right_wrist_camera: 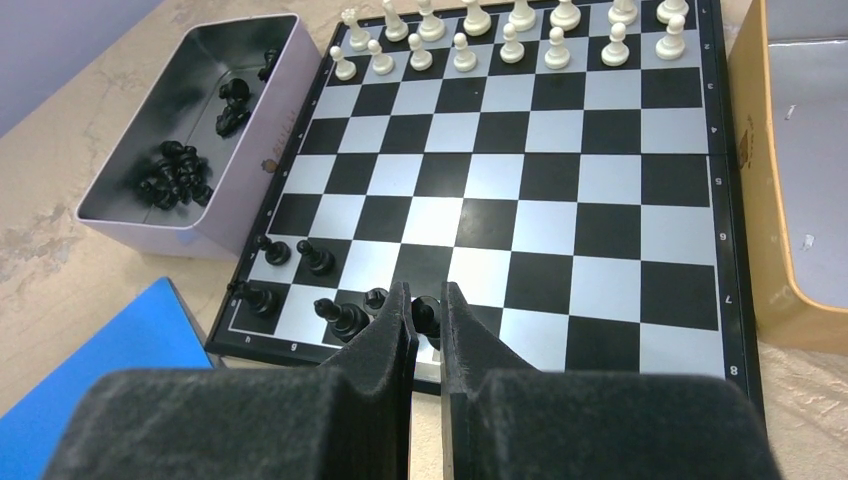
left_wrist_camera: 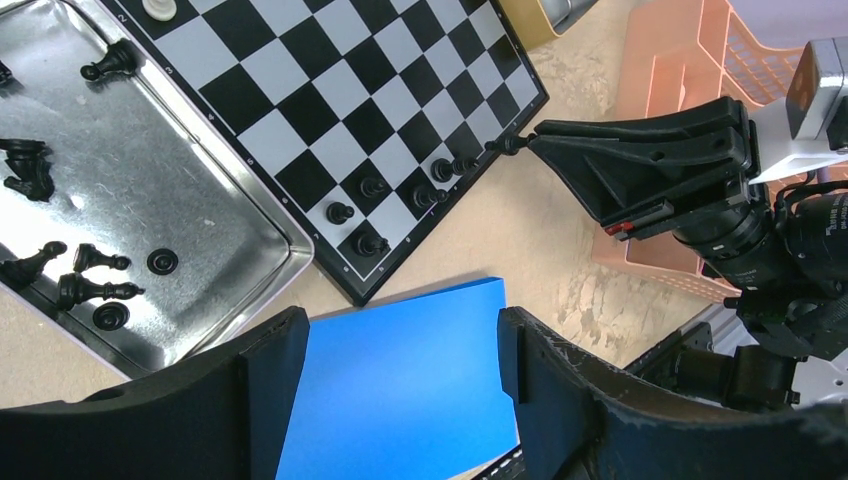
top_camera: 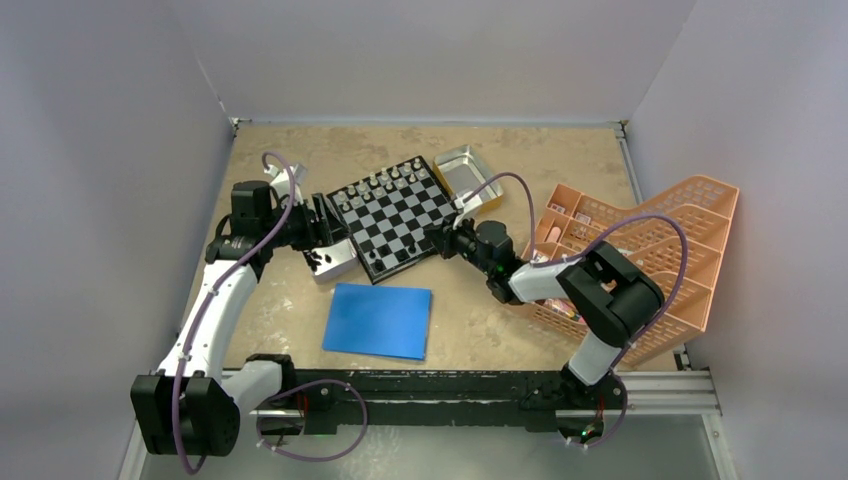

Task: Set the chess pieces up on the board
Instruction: Pick up the chess piece from the storage box.

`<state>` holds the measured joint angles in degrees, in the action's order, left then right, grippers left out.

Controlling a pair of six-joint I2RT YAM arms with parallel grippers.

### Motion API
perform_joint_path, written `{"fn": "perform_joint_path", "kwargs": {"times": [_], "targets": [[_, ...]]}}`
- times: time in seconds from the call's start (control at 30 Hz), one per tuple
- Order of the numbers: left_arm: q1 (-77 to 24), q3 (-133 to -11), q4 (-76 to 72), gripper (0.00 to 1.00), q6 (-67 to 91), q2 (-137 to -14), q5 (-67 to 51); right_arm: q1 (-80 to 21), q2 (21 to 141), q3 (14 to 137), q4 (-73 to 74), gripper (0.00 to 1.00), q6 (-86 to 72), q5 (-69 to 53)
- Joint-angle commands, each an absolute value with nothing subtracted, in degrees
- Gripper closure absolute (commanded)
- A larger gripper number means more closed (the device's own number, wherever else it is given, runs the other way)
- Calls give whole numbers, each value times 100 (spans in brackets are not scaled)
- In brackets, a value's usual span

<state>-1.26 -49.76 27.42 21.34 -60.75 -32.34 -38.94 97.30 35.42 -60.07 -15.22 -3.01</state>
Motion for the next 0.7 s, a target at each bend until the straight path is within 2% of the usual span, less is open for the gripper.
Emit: {"fn": "perform_joint_path", "kwargs": {"times": [0.0, 0.3, 0.5, 0.67], "targets": [[-100, -4960, 2506, 32, 1954, -6047, -3393, -3859, 9683, 3820, -6133, 93, -1583, -320], [-111, -4891, 1828, 35, 2063, -5994, -4886, -3841, 8659, 3982, -5037, 93, -1650, -253], [-113, -4318, -155, 41, 2665, -5902, -6629, -3841, 7638, 3983, -4442, 92, -2393, -590], [-197, -4044, -1568, 44, 2521, -5895, -6839, -3841, 6929, 4175, -3911, 91, -3013, -1097]]}}
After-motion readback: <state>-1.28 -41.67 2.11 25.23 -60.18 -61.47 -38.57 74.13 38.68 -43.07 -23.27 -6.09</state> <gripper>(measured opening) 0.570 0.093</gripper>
